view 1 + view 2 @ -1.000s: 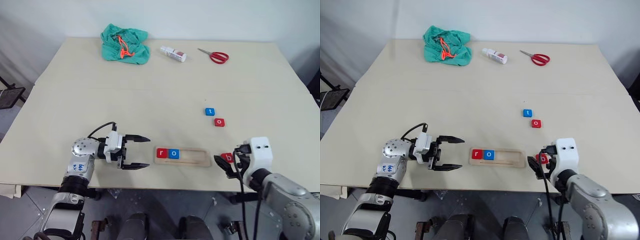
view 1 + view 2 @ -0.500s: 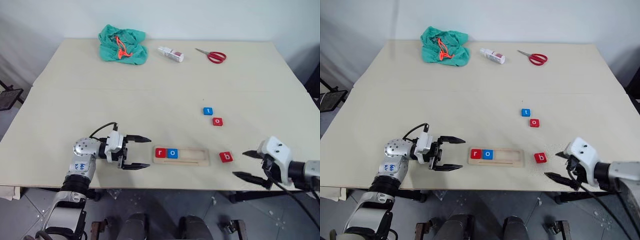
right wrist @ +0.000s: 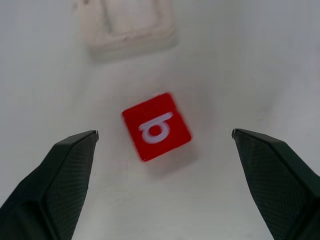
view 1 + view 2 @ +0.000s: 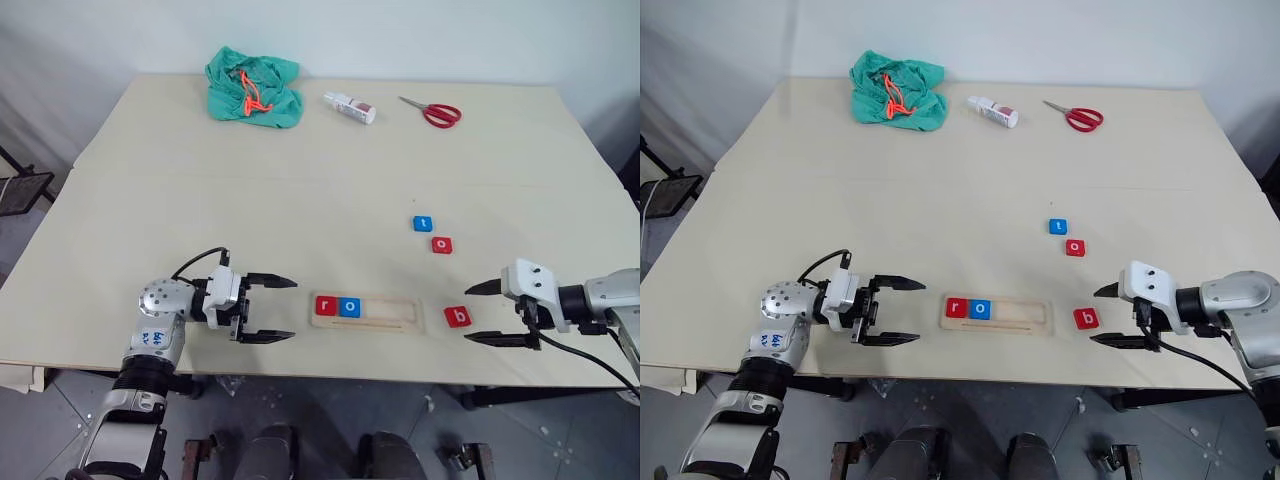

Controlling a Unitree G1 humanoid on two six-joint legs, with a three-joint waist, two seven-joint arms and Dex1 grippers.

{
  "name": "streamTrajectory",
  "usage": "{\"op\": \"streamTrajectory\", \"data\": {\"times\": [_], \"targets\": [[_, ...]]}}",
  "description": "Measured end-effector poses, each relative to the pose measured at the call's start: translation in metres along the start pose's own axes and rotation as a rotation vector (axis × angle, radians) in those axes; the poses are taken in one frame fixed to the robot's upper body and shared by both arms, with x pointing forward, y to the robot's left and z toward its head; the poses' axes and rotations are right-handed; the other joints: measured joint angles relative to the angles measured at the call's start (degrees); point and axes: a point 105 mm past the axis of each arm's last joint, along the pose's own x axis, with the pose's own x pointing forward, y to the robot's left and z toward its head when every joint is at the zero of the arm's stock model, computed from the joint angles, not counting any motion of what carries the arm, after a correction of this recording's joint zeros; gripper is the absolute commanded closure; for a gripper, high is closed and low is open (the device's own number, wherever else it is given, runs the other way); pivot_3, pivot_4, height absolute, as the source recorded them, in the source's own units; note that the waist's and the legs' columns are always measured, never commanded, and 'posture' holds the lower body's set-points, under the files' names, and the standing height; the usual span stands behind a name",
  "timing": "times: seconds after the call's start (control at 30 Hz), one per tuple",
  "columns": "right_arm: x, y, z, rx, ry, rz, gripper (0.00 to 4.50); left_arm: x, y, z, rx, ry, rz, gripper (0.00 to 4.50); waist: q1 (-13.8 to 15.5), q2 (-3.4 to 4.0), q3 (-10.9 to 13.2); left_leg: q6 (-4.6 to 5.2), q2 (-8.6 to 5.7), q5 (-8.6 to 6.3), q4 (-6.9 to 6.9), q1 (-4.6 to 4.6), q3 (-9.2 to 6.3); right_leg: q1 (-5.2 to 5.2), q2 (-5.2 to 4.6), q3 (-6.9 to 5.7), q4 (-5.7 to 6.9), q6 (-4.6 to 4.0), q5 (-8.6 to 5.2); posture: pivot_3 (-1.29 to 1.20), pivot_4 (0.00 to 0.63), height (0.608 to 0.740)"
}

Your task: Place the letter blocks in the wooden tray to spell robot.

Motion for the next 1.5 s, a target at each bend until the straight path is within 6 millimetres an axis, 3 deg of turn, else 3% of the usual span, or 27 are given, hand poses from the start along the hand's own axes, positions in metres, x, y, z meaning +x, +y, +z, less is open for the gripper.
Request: {"op": "streamTrajectory", "data": {"times": [0.43,0.73,0.77,0.87,1.13,1.33,1.5], "targets": [[0.014,-0.004,-0.002,-0.048,0.007,0.07,0.02,-0.003,-0.006,0.002,-0.01,0.004,0.012,0.0,-0.3,0.0,0.0,0.0,0.03,0.0,0.06,0.0,-0.02,0.0,0.01,-0.01,0.01,0.0,0.0,0.0,0.15,0.74],[0.017,-0.006,-0.001,-0.062,0.007,0.065,2.92,-0.01,-0.005,0.006,-0.009,0.001,0.012,0.0,-0.3,0.0,0.0,0.0,0.03,0.0,0.06,0.0,-0.02,0.0,0.01,-0.02,0.01,0.0,0.0,0.0,0.15,0.74],[0.017,-0.006,-0.001,-0.061,0.006,0.064,3.04,-0.012,-0.006,0.006,-0.008,0.005,0.011,0.0,-0.3,0.0,0.0,-0.01,0.03,0.0,0.06,0.0,-0.02,0.0,0.01,-0.02,0.01,0.0,0.0,0.0,0.15,0.74],[0.019,-0.006,-0.001,-0.045,-0.003,0.057,3.04,-0.022,-0.009,0.007,-0.008,0.02,0.025,0.0,-0.4,0.0,0.0,0.0,0.05,0.0,0.04,0.01,-0.05,0.0,0.02,-0.01,0.01,0.0,0.0,0.0,0.15,0.74],[0.026,-0.009,0.011,0.026,-0.06,0.018,3.04,-0.026,-0.014,0.01,-0.005,0.017,0.028,0.0,-0.4,0.01,0.0,-0.01,0.06,0.0,0.04,0.01,-0.06,-0.02,0.02,0.05,0.02,0.0,0.0,0.0,0.15,0.74],[0.017,-0.018,0.04,0.053,-0.122,-0.065,3.04,-0.034,-0.015,0.011,-0.006,0.012,0.07,0.0,-0.2,0.01,0.0,-0.01,0.07,-0.01,0.05,0.0,-0.08,-0.02,0.02,0.05,0.02,0.0,0.0,0.0,0.15,0.74],[0.018,-0.014,0.059,0.059,-0.155,-0.07,3.04,-0.039,-0.01,0.012,0.004,0.014,0.101,0.0,-0.2,0.01,0.0,-0.01,0.05,-0.01,0.04,0.0,-0.1,-0.02,0.02,0.06,0.02,0.0,0.0,0.0,0.15,0.74]]}}
